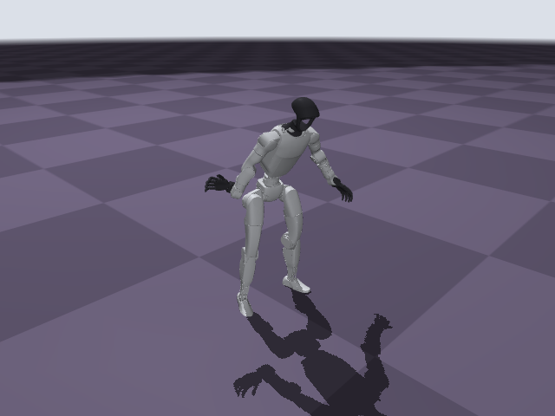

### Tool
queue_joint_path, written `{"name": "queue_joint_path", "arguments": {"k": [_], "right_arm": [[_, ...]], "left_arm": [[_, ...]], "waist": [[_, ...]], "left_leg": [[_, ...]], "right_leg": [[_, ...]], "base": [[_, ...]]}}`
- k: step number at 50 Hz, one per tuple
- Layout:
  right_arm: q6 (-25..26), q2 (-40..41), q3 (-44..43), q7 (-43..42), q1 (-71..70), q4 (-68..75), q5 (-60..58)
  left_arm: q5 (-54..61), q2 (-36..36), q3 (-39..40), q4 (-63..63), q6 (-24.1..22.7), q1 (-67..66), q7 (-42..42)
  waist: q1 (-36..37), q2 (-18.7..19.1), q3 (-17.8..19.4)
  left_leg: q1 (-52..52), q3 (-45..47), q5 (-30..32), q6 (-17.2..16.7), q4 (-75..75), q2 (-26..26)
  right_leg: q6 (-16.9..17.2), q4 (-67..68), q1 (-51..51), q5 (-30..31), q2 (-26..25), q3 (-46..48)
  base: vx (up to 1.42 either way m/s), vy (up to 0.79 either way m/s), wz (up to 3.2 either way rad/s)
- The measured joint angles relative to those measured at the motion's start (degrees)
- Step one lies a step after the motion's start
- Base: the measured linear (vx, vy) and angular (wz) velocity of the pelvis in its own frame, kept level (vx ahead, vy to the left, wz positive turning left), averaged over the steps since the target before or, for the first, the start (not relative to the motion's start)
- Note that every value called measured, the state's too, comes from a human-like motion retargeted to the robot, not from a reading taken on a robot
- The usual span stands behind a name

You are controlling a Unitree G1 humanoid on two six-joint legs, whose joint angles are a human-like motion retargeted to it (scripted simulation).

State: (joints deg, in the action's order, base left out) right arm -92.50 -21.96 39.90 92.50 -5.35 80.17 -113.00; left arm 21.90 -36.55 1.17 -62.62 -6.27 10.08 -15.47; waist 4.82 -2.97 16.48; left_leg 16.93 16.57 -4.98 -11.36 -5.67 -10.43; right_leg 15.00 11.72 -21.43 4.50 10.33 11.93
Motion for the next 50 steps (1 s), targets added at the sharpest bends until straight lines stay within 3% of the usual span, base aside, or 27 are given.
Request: {"name": "queue_joint_path", "arguments": {"k": [8, 15, 23, 28, 33, 38, 45, 50], "right_arm": [[0.00, 3.05, -9.86, 0.00, 6.74, 0.78, 0.00], [0.00, 5.69, -5.56, 0.00, 9.89, -3.21, 0.00], [0.00, 11.40, 0.66, 0.00, 7.71, -2.77, 0.00], [0.00, 9.69, 9.43, 0.00, 4.02, -5.43, 0.00], [0.00, 1.16, 17.46, 0.00, -2.18, -13.50, 0.00], [0.00, -9.84, 17.85, 0.00, -5.85, -17.53, 0.00], [0.00, -19.95, 7.28, 0.00, -2.88, -10.97, 0.00], [0.00, -18.22, -5.40, 0.00, 0.38, -1.32, 0.00]], "left_arm": [[2.72, 3.89, 4.52, 0.63, 0.41, -4.70, 0.48], [3.37, 11.40, 1.91, 0.19, 1.59, -1.53, 3.15], [4.38, 20.06, 2.23, -2.24, 2.38, -2.30, 5.98], [5.83, 22.52, 5.18, -4.28, 2.63, -3.63, 10.06], [3.50, 17.16, 4.37, -4.63, 3.08, -5.89, 16.19], [-1.67, 6.27, 4.93, -5.89, 1.93, -7.13, 14.85], [-5.53, -10.57, 10.43, -7.35, -1.94, -5.72, 5.87], [-2.89, -19.07, 13.86, -7.00, -3.36, -1.31, -0.69]], "waist": [[-1.48, 3.15, -4.05], [-1.92, 3.94, -6.20], [-1.65, 3.74, -10.92], [0.71, 3.43, -11.11], [1.37, 2.31, -7.31], [0.56, 1.53, -2.53], [-1.48, 1.28, 3.51], [-0.49, 2.36, 7.48]], "left_leg": [[-11.52, -3.94, -4.69, 1.65, -1.52, 2.13], [-17.71, -7.90, -7.31, 1.93, 0.52, 4.48], [-23.57, -10.00, -6.96, 2.51, 4.87, 4.52], [-22.82, -8.15, -7.16, 3.13, -1.59, 4.10], [-18.00, -6.51, -5.36, 2.54, -15.67, 3.54], [-11.05, -8.21, -4.74, -0.09, -25.36, 2.92], [-3.80, -1.56, -6.16, 0.10, -15.16, -0.88], [-2.23, -2.73, 3.27, -1.46, 1.12, -0.78]], "right_leg": [[0.00, 19.03, 3.87, -2.17, 4.21, -2.86], [-1.98, 13.67, 8.44, -11.31, 5.54, 1.31], [-3.79, 5.73, 13.74, -12.18, 1.90, -2.26], [-1.94, 4.30, 16.27, -13.15, 2.01, -2.38], [-2.32, 3.04, 18.48, -11.93, 2.37, -4.53], [-1.41, 2.69, 18.49, -11.33, 2.47, -4.63], [0.00, -1.02, 16.13, -10.06, 1.54, -0.54], [0.00, -3.11, 13.32, -7.73, -0.97, 0.78]], "base": [[0.24, 0.22, 0.51], [0.19, -0.01, 0.61], [0.15, -0.14, 0.27], [0.11, -0.19, -0.39], [0.04, -0.16, -0.35], [-0.03, -0.09, 0.00], [-0.06, 0.00, 0.37], [-0.02, 0.10, 0.19]]}}
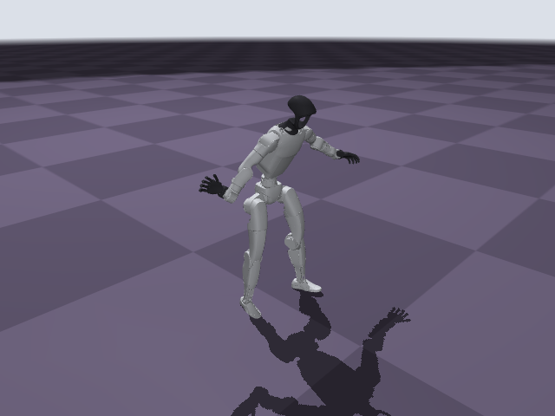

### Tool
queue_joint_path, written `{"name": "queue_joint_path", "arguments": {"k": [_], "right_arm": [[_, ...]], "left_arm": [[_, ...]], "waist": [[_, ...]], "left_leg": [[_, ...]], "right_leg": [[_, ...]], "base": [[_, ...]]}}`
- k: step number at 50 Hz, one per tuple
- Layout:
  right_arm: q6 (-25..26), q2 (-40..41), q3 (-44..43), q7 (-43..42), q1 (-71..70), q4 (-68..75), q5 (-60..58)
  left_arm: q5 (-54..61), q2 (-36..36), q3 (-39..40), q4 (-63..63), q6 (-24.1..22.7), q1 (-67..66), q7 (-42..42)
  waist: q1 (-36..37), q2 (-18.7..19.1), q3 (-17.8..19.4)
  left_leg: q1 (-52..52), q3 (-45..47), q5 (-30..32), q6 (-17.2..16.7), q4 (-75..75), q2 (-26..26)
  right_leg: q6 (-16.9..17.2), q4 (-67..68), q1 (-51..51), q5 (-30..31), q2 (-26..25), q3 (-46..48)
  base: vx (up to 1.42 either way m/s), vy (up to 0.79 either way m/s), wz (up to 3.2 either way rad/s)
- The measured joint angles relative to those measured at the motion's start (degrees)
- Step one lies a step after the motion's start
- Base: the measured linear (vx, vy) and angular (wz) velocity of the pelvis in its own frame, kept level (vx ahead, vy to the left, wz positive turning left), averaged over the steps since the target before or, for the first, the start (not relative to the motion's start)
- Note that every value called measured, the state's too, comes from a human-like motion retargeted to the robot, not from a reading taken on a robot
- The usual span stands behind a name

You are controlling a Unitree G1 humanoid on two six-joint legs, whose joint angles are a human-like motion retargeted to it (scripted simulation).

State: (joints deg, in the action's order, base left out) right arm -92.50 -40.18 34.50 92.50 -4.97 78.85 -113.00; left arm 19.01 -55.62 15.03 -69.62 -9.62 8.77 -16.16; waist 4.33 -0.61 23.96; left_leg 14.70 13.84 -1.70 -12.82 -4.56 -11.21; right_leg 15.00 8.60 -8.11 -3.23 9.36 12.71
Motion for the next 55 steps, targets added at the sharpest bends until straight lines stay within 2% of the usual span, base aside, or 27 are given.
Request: {"name": "queue_joint_path", "arguments": {"k": [3, 7, 9, 12, 17, 20, 25, 27, 30, 33, 36, 38, 40, 42, 43, 44, 47, 53, 55], "right_arm": [[0.00, 1.84, -5.23, 0.00, -1.08, 2.87, 0.00], [0.00, 3.34, -6.85, 0.00, -6.25, 0.45, 0.00], [0.00, 3.23, -4.92, 0.00, -8.09, -2.80, 0.00], [0.00, 2.31, 0.54, 0.00, -10.49, -6.64, 0.00], [0.00, 0.85, 8.11, 0.00, -14.54, -7.03, 0.00], [0.00, 0.51, 10.00, 0.00, -18.09, -5.55, 0.00], [0.00, -2.03, 9.21, 0.00, -25.97, -1.18, 0.00], [0.00, -0.47, 12.70, 0.00, -32.15, 0.27, 0.00], [0.00, 4.14, 14.44, 0.00, -43.06, 2.41, 0.00], [0.00, 11.36, 16.95, 0.00, -52.52, 2.16, 0.00], [0.00, 20.31, 26.36, 0.00, -60.22, -1.24, 0.00], [0.00, 22.55, 35.27, 0.00, -63.40, -6.12, 0.00], [0.00, 29.74, 38.54, 0.00, -65.00, -9.15, 0.00], [0.00, 5.56, 45.71, 0.00, -65.20, -26.41, 0.00], [0.00, 0.05, 45.71, 0.00, -63.09, -32.45, 0.00], [0.00, -0.71, 45.71, 0.00, -61.67, -34.66, 0.00], [0.00, 2.80, 45.71, 0.00, -59.12, -33.98, 0.00], [0.00, 5.83, 45.71, 0.00, -51.81, -31.61, 0.00], [0.00, -7.30, 45.71, 0.00, -48.12, -38.75, 0.00]], "left_arm": [[4.24, -1.65, -0.32, 0.56, 0.21, 2.68, -1.60], [9.54, -1.49, -5.64, 1.90, 1.00, 6.17, -1.34], [11.49, -0.82, -10.87, 3.04, 2.01, 7.50, -0.48], [11.70, 0.95, -18.83, 5.28, 1.95, 11.35, 0.10], [11.16, 4.65, -32.15, 9.31, 1.31, 19.85, 1.55], [9.91, 4.63, -41.44, 9.58, 1.20, 27.34, 1.77], [12.04, 3.55, -53.20, 4.06, 1.34, 43.59, -2.35], [14.28, 3.43, -57.20, -2.76, 2.04, 53.22, -3.69], [22.19, 4.63, -58.35, -10.53, 3.04, 65.76, -6.48], [32.90, 9.49, -55.03, -11.18, 3.35, 75.52, -8.72], [37.81, 17.01, -57.12, -8.69, 3.51, 81.50, -7.14], [40.23, 23.02, -58.67, -6.54, 2.59, 83.64, -4.91], [41.69, 28.22, -57.67, -5.22, 3.28, 83.40, -2.43], [44.45, 44.91, -76.85, -3.19, 0.38, 86.95, -1.36], [47.08, 52.16, -80.95, -2.84, 0.28, 85.59, -0.28], [49.01, 54.75, -80.41, -2.28, 0.27, 83.50, 1.21], [51.20, 56.45, -76.53, -0.82, 0.53, 77.88, 4.06], [48.57, 59.32, -75.35, 2.74, 0.16, 66.86, 3.93], [49.45, 69.68, -86.05, 4.36, -0.96, 65.02, -2.26]], "waist": [[-0.11, 0.46, 2.21], [-0.96, 0.80, 5.79], [-1.31, 0.73, 5.84], [-2.01, 1.22, 5.84], [-4.73, 1.83, 5.84], [-7.50, 3.25, 5.84], [-6.85, 6.40, 5.84], [-6.72, 5.71, 5.84], [-7.36, 4.21, 5.84], [-8.48, 2.21, 5.84], [-11.05, 0.54, 5.84], [-12.20, 0.04, 5.84], [-14.00, -0.46, 5.84], [-0.31, -2.20, 5.84], [4.89, -2.13, 5.84], [5.80, -1.76, 5.84], [4.77, -0.43, 5.84], [6.18, 2.65, 5.84], [16.49, 7.54, 5.84]], "left_leg": [[-0.45, -1.49, 4.71, -0.11, 5.42, 0.79], [-0.20, 0.54, 6.36, -0.81, 9.56, 0.70], [2.65, 1.40, 6.79, -2.05, 9.56, 0.46], [8.44, 1.53, 7.67, -2.18, 9.56, 0.70], [18.55, 1.72, 8.47, -2.18, 9.56, 4.55], [26.41, 0.03, 10.31, -2.12, 9.56, 6.67], [41.23, -0.21, 13.66, -2.18, 9.56, 7.06], [47.68, 0.31, 15.35, -2.18, 9.56, 6.70], [55.08, 1.50, 18.00, -2.18, 9.56, 6.47], [60.44, 2.86, 19.46, -2.18, 8.72, 6.81], [64.38, 4.25, 18.86, -2.18, 6.66, 7.32], [66.47, 5.37, 17.86, -2.18, 4.35, 7.18], [66.40, 6.00, 16.85, -2.18, 3.59, 7.09], [67.03, 5.27, 16.76, -1.84, 3.25, 6.32], [66.11, 4.86, 16.99, -0.96, 3.86, 6.48], [64.71, 4.88, 16.57, -0.43, 3.52, 6.30], [60.31, 6.07, 14.36, 1.02, 1.46, 5.90], [49.37, 8.81, 8.55, 2.78, -3.08, 5.85], [45.82, 9.14, 7.68, 3.61, -2.66, 6.39]], "right_leg": [[-0.06, 1.25, -2.13, 0.80, 0.08, -0.29], [-0.93, 8.56, -9.01, 3.29, 0.60, -1.85], [0.00, 13.40, -15.34, 5.62, 0.68, -3.17], [0.00, 16.63, -24.45, 7.19, 1.01, -2.62], [0.00, 9.85, -32.92, 5.97, 7.10, 10.08], [0.00, 3.34, -37.11, 11.91, 7.84, 14.64], [0.00, -2.88, -49.51, 20.94, 6.59, 14.32], [0.00, -3.00, -56.39, 22.92, 6.28, 13.63], [0.00, -1.93, -65.12, 25.54, 6.01, 12.62], [0.00, -0.55, -71.48, 27.23, 6.45, 11.73], [0.00, -0.53, -75.46, 28.25, 7.34, 9.88], [0.00, -0.68, -77.05, 28.48, 7.57, 9.00], [0.00, -1.15, -77.10, 28.53, 7.32, 7.89], [0.00, -2.39, -76.74, 27.32, 7.25, 8.42], [0.00, -2.64, -75.78, 27.13, 7.25, 8.62], [0.00, -2.45, -74.33, 26.67, 7.13, 8.63], [0.00, -1.57, -70.04, 24.93, 7.23, 8.06], [0.00, 2.01, -60.64, 20.82, 8.63, 4.91], [0.00, 2.95, -57.93, 19.29, 9.34, 4.61]], "base": [[-0.01, 0.23, 0.03], [-0.05, 0.27, -0.16], [-0.11, 0.23, -0.37], [-0.15, 0.18, -0.20], [-0.10, 0.15, 0.26], [-0.16, -0.01, 0.81], [-0.19, -0.02, 0.20], [-0.15, 0.01, -0.31], [-0.14, 0.02, -0.29], [-0.10, 0.06, -0.02], [0.03, 0.10, 0.16], [0.00, 0.03, 0.07], [0.06, -0.01, -0.02], [0.15, -0.07, 0.11], [0.06, 0.01, -0.33], [-0.02, 0.04, -0.69], [0.01, 0.02, -0.54], [0.11, 0.04, -0.38], [0.22, 0.04, -0.22]]}}
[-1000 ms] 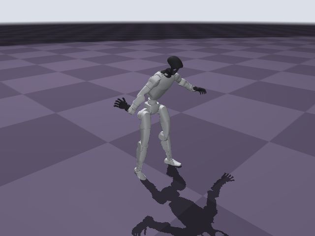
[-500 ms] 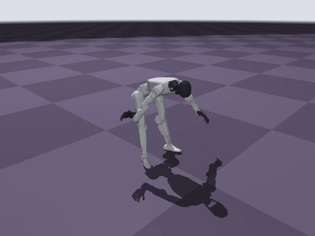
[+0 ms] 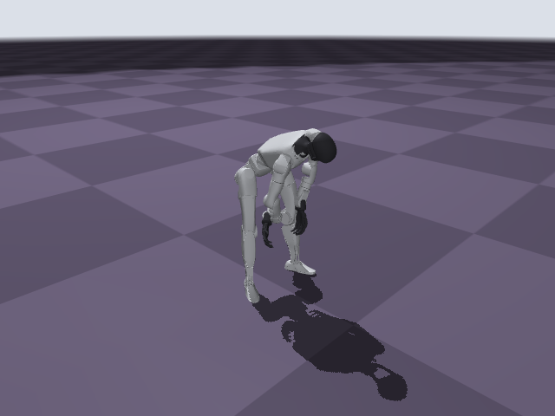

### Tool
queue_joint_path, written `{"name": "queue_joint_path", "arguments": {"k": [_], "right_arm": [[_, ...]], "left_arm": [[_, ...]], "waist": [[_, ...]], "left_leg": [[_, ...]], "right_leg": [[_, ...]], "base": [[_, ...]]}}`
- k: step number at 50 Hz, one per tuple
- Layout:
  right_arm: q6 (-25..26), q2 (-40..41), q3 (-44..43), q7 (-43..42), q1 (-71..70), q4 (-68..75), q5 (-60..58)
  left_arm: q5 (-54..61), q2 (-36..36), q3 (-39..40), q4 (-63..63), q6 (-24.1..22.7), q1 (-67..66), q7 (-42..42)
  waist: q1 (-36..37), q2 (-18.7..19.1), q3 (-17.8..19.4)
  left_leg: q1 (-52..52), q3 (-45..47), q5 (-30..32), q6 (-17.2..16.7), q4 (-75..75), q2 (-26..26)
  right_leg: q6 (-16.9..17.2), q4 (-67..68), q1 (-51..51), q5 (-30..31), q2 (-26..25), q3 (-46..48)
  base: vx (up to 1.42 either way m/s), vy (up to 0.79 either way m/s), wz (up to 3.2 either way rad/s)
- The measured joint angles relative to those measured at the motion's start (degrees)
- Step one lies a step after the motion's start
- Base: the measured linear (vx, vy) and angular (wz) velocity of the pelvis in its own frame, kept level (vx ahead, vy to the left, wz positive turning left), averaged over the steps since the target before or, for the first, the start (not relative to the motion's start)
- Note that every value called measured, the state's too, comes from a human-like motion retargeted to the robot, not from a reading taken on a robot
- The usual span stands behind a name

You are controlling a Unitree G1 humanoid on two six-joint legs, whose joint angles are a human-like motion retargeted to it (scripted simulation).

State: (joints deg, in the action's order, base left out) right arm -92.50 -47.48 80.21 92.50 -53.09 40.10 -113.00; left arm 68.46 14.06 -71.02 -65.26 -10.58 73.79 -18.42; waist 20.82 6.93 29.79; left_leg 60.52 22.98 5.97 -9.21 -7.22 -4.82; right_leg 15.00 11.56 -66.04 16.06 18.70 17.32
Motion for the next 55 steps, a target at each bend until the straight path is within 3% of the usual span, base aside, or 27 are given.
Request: {"name": "queue_joint_path", "arguments": {"k": [2, 3, 6, 7, 10, 17, 25, 31, 38, 40, 42, 46, 50, 51, 52, 53, 55], "right_arm": [[0.00, 5.21, 0.00, 0.00, 2.48, -1.64, 0.00], [0.00, 2.83, 0.00, 0.00, 2.50, -3.65, 0.00], [0.00, 9.06, 0.00, 0.00, 4.45, -8.26, 0.00], [0.00, 13.03, 0.00, 0.00, 5.61, -6.98, 0.00], [0.00, 38.61, 0.00, 0.00, 10.93, 12.25, 0.00], [0.00, 41.71, -0.03, 0.00, -0.21, 16.41, 0.00], [0.00, 30.36, -0.05, 0.00, -29.11, 12.59, 0.00], [0.00, 12.81, 0.00, 0.00, -46.78, 5.97, 0.00], [0.00, -11.08, 0.00, 0.00, -61.41, -9.10, 0.00], [0.00, -17.67, 0.00, 0.00, -64.01, -14.17, 0.00], [0.00, -26.42, 0.00, 0.00, -64.73, -19.06, 0.00], [0.00, -38.13, 0.00, 0.00, -64.75, -17.94, 0.00], [0.00, -41.86, 0.00, 0.00, -64.62, -13.45, 0.00], [0.00, -40.59, 0.00, 0.00, -64.92, -12.23, 0.00], [0.00, -39.76, 0.00, 0.00, -64.74, -11.34, 0.00], [0.00, -39.83, 0.00, 0.00, -63.59, -11.12, 0.00], [0.00, -39.02, 0.00, 0.00, -63.82, -11.86, 0.00]], "left_arm": [[-0.02, -4.63, 10.49, 1.43, 0.96, -6.49, 3.64], [0.54, -3.41, 7.61, 1.57, 1.33, -6.53, 2.74], [-1.03, -8.68, 15.29, 1.69, 4.40, -13.27, 7.28], [-2.29, -8.97, 19.40, 0.16, 6.05, -14.19, 7.05], [-3.03, -10.23, 37.18, -5.79, 5.82, -12.68, -1.09], [-4.54, -16.81, 33.00, -1.87, 5.46, -3.60, -3.77], [-6.65, -25.01, 27.11, 10.35, 0.32, 17.89, -4.00], [-18.35, -28.70, 16.33, 22.44, -4.05, 30.98, -7.04], [-37.41, -31.39, 10.34, 43.50, -6.90, 38.22, -14.45], [-42.50, -31.67, 11.15, 50.86, -7.39, 37.64, -15.50], [-49.69, -33.60, 16.37, 59.95, -7.21, 32.58, -17.51], [-69.57, -37.31, 14.36, 70.87, -6.62, 29.49, -21.77], [-82.55, -38.88, 12.24, 74.28, -4.13, 29.65, -26.41], [-73.18, -36.10, 10.06, 77.46, -8.50, 26.62, -26.14], [-69.37, -35.03, 9.22, 78.48, -9.90, 25.68, -26.04], [-76.70, -37.38, 11.05, 75.16, -5.40, 28.93, -26.27], [-80.52, -37.08, 12.41, 73.03, -2.18, 30.36, -26.88]], "waist": [[-7.67, 0.34, 0.00], [-5.45, 1.31, 0.00], [-11.92, -1.52, 0.00], [-13.76, -2.01, -0.02], [-24.11, -3.00, -1.07], [-24.40, -6.73, -14.79], [-23.21, -7.49, -26.68], [-22.37, -13.03, -32.79], [-26.96, -17.31, -30.29], [-28.66, -17.22, -28.74], [-30.09, -14.93, -29.68], [-33.08, -15.36, -28.76], [-33.80, -15.84, -28.36], [-33.96, -16.17, -27.75], [-34.02, -16.53, -27.68], [-33.91, -16.95, -28.66], [-33.90, -16.85, -29.16]], "left_leg": [[-6.62, 0.67, -3.77, -0.08, -2.93, -0.30], [-8.48, 0.70, -4.35, 0.64, -3.11, 0.04], [-17.57, 0.78, -9.19, 0.92, -7.24, -1.10], [-21.13, 0.86, -10.93, 0.86, -8.64, -1.50], [-33.59, 1.15, -16.39, -0.83, -12.65, -3.33], [-50.69, 0.13, -22.92, 1.77, -16.95, -4.42], [-65.52, 4.16, -24.57, 1.39, -12.45, -5.24], [-72.27, 7.43, -23.30, 0.52, -3.96, -2.22], [-76.69, 5.41, -21.77, 0.27, 2.20, -0.95], [-76.94, 3.49, -21.44, 0.55, 3.17, -1.39], [-76.67, 0.74, -20.92, 0.83, 3.78, -1.74], [-75.84, -2.76, -20.60, 0.96, 5.39, -2.34], [-75.58, -3.86, -21.04, 0.49, 6.15, -1.46], [-75.41, -4.21, -21.10, 0.43, 6.28, -0.99], [-75.35, -4.52, -21.21, 0.38, 6.32, -0.54], [-75.51, -4.72, -21.43, 0.33, 6.18, -0.14], [-75.52, -4.77, -21.65, -0.09, 5.87, -0.07]], "right_leg": [[-0.01, 2.07, 6.30, -2.55, 0.52, -1.46], [0.00, 2.61, 7.97, -3.44, 1.02, -1.47], [-1.37, 6.13, 16.83, -8.11, 1.00, -2.30], [-1.57, 7.34, 20.29, -9.81, 0.96, -2.59], [0.00, 10.13, 32.76, -14.45, 0.08, -3.12], [-3.22, 11.23, 50.64, -21.00, -1.45, -5.20], [-1.23, 3.15, 64.81, -20.25, -3.99, -6.50], [-0.49, 0.82, 66.79, -18.23, -3.50, -7.65], [-2.49, 14.58, 62.32, -15.81, -1.59, -4.38], [-2.72, 19.77, 60.16, -14.96, -1.58, -3.59], [-2.31, 23.40, 58.09, -14.76, -2.43, -4.46], [-0.21, 23.15, 54.34, -16.07, -6.27, -7.88], [-0.60, 16.38, 52.73, -19.20, -6.38, -5.07], [-0.61, 13.58, 53.02, -19.38, -5.98, -2.81], [-0.49, 10.94, 53.40, -19.45, -5.75, -0.76], [-0.13, 8.62, 53.97, -19.27, -5.84, 0.88], [0.00, 5.30, 54.34, -18.57, -7.46, 2.20]], "base": [[0.22, 0.06, -0.46], [0.25, 0.00, -0.31], [0.28, -0.05, -0.48], [0.39, -0.09, -0.51], [0.46, -0.09, -0.48], [0.47, 0.03, -0.39], [0.36, 0.13, -0.46], [0.22, 0.18, -0.39], [0.06, 0.16, 0.28], [0.02, 0.10, 0.95], [0.04, 0.07, 1.15], [0.06, 0.02, 0.85], [0.10, -0.01, 0.32], [0.14, -0.02, 0.24], [0.17, -0.04, 0.27], [0.19, -0.08, 0.20], [0.21, -0.14, 0.12]]}}
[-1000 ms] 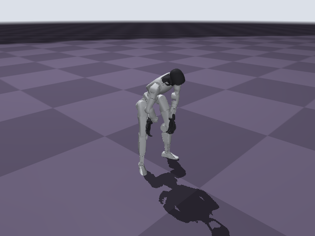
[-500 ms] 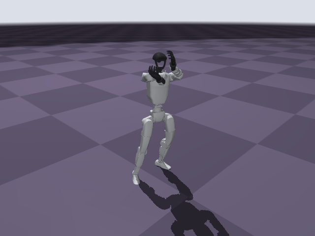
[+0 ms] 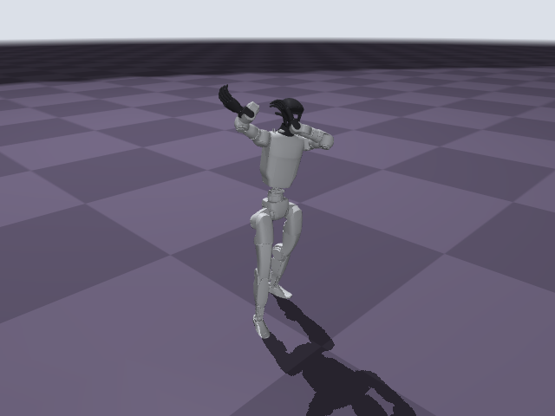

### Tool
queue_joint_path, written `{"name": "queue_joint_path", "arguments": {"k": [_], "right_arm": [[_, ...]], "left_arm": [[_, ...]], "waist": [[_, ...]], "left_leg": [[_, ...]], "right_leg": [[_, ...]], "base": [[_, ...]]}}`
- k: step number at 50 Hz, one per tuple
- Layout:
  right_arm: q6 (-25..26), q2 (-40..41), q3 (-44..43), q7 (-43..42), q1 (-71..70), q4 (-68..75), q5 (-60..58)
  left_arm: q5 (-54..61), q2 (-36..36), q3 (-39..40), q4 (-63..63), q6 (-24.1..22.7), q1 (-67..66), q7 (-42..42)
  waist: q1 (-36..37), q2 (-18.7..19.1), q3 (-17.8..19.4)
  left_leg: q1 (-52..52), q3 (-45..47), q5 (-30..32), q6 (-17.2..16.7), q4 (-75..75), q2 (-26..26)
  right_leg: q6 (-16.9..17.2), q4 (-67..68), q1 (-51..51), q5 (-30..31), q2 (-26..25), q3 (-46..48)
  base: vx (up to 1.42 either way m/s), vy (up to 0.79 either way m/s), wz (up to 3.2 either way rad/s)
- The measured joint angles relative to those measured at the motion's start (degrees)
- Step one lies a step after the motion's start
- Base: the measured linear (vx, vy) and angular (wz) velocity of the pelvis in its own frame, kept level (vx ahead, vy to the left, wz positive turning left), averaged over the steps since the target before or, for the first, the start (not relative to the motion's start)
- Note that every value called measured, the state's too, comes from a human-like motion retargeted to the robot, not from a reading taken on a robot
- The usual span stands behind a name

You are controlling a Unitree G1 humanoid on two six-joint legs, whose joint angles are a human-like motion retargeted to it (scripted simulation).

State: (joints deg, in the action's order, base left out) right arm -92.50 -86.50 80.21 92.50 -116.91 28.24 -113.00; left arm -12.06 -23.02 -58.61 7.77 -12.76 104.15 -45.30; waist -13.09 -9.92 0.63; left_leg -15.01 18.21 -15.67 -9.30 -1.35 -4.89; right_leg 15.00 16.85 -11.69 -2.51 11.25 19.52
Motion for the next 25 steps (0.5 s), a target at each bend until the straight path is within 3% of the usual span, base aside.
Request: {"name": "queue_joint_path", "arguments": {"k": [8, 16, 20, 25], "right_arm": [[0.00, -0.21, 0.00, 0.00, -3.20, -3.82, 0.00], [0.00, -0.94, 0.00, 0.00, -6.68, -6.03, 0.00], [0.00, -1.77, 0.00, 0.00, -7.30, -7.08, 0.00], [0.00, -2.37, 0.00, 0.00, -6.41, -7.88, 0.00]], "left_arm": [[-1.83, 0.85, 0.57, -1.64, 2.59, 2.11, 0.30], [-2.38, -3.36, -2.87, 1.05, 3.05, 4.12, 0.15], [-1.94, -3.39, -1.77, 0.93, 3.61, 3.94, -1.02], [-1.89, -3.54, -2.42, 1.44, 3.05, 3.97, -0.86]], "waist": [[-1.45, 0.57, 0.85], [1.91, -2.85, 7.05], [4.62, -1.51, 8.00], [6.74, 0.06, 7.47]], "left_leg": [[1.01, -0.89, 0.31, 1.18, -9.23, -0.79], [13.52, -4.21, 10.30, 0.03, -44.75, -4.54], [21.58, -6.79, 7.47, -1.05, -54.68, -4.82], [28.45, -3.69, 1.70, -0.73, -49.77, -8.97]], "right_leg": [[-0.30, -2.23, 4.40, 1.60, -0.44, -2.85], [0.00, -5.50, 13.40, -1.52, -0.86, -6.07], [0.00, -7.13, 16.06, -1.89, -1.83, -7.76], [0.00, -8.67, 16.70, -2.45, -3.92, -9.24]], "base": [[0.30, -0.09, 0.15], [0.30, -0.19, -0.46], [0.27, -0.07, -0.49], [0.27, 0.00, -0.39]]}}
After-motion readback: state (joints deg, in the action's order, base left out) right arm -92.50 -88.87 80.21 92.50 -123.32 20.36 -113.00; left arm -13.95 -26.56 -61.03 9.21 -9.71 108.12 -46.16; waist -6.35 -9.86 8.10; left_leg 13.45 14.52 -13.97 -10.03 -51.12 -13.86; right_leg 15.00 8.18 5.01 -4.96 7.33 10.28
